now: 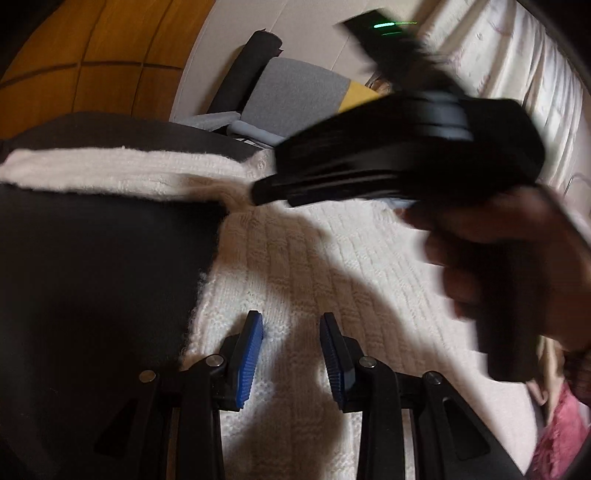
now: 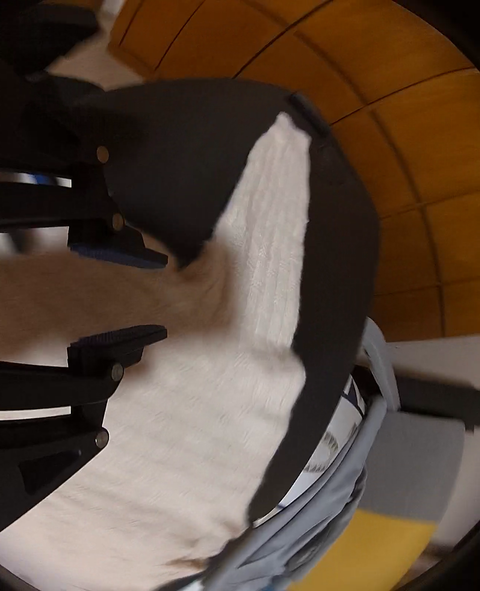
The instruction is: Fold clothes
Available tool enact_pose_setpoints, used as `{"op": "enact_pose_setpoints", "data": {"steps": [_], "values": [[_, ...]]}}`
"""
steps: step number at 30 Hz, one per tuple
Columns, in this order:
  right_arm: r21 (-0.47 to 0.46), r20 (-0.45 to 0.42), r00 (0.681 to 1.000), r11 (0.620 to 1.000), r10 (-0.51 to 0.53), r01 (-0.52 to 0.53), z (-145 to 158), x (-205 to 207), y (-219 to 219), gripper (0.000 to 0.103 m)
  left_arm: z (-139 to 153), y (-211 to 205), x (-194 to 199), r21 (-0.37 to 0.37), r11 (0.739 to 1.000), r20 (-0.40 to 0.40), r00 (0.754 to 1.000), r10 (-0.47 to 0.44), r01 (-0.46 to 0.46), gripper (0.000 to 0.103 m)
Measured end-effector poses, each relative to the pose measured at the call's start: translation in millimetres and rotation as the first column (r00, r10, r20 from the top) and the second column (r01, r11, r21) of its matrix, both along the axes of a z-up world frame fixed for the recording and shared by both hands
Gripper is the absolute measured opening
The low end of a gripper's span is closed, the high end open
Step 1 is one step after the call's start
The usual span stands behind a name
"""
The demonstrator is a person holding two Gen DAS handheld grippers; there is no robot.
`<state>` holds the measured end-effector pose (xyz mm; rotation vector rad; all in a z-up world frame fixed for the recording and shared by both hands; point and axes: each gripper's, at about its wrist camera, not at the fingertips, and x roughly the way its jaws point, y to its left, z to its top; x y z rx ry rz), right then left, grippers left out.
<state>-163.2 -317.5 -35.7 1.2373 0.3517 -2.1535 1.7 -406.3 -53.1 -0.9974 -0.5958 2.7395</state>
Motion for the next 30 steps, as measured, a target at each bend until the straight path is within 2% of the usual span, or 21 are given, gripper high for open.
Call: {"op": "enact_pose_setpoints", "data": {"steps": [3,6,8,10,13,14,16,17,20,22,25,26,27,28,30], "values": [[0.068,0.008,0.999,0.997,0.033,-0.033,-17,-17,-23,0.031,-3,-6,1,0.04,0.999,-0.007,1.0,-0.006,0.006,0.032],[0.176,-0.041,0.997,0.983,0.067,-0.059,-28,-21,-37,0.016,-4,-6,0,0.044,0.999,-0.007,1.0,-0.007,0.008,0.032],[0.195,-0.063,0.996,0.979,0.065,-0.051,-25,-22,-41,0.013,-5,-8,0,0.051,0.999,-0.008,1.0,-0.009,0.009,0.032],[0.166,-0.086,0.995,0.986,0.047,-0.032,-22,-23,-42,0.009,-7,-9,1,0.059,0.998,-0.01,1.0,-0.01,0.011,0.032],[0.135,-0.092,0.995,0.99,0.038,-0.025,-27,-23,-43,0.012,-7,-9,1,0.066,0.998,-0.01,1.0,-0.012,0.013,0.032],[0.132,-0.107,0.993,0.991,0.046,-0.031,-30,-20,-44,0.015,-7,-9,1,0.069,0.998,-0.01,1.0,-0.014,0.015,0.032],[0.097,-0.091,0.993,0.993,0.08,-0.071,-29,-13,-40,0.036,-4,-11,-1,0.085,0.996,0.018,1.0,-0.014,0.013,0.032],[0.05,-0.086,0.994,0.997,0.07,-0.065,-24,-9,-30,0.039,-3,-12,-2,0.094,0.995,0.036,0.999,-0.014,0.011,0.032],[-0.117,-0.079,0.997,0.993,-0.007,-0.002,-6,-2,12,0.039,2,-12,-23,0.089,0.996,0.078,0.997,0.001,-0.008,0.031],[-0.179,-0.077,0.991,0.98,-0.105,0.089,0,-6,52,0.04,4,-9,-48,0.064,0.998,0.096,0.995,0.021,-0.027,0.031],[-0.172,-0.072,0.975,0.965,-0.211,0.196,-3,-26,98,0.039,8,-4,-85,0.024,0.998,0.122,0.991,0.052,-0.055,0.032],[-0.166,-0.066,0.969,0.961,-0.236,0.223,-4,-33,111,0.036,9,-3,-98,0.011,0.998,0.13,0.99,0.062,-0.064,0.032],[-0.161,-0.06,0.963,0.955,-0.262,0.25,-5,-41,123,0.025,10,-2,-110,-0.002,0.997,0.139,0.988,0.073,-0.073,0.032],[-0.157,-0.051,0.961,0.953,-0.271,0.261,-5,-48,131,0.019,11,0,-123,-0.015,0.997,0.147,0.986,0.083,-0.082,0.032],[-0.15,-0.061,0.965,0.958,-0.255,0.244,-3,-60,129,0.019,14,3,-148,-0.042,0.994,0.163,0.981,0.105,-0.099,0.032]]}}
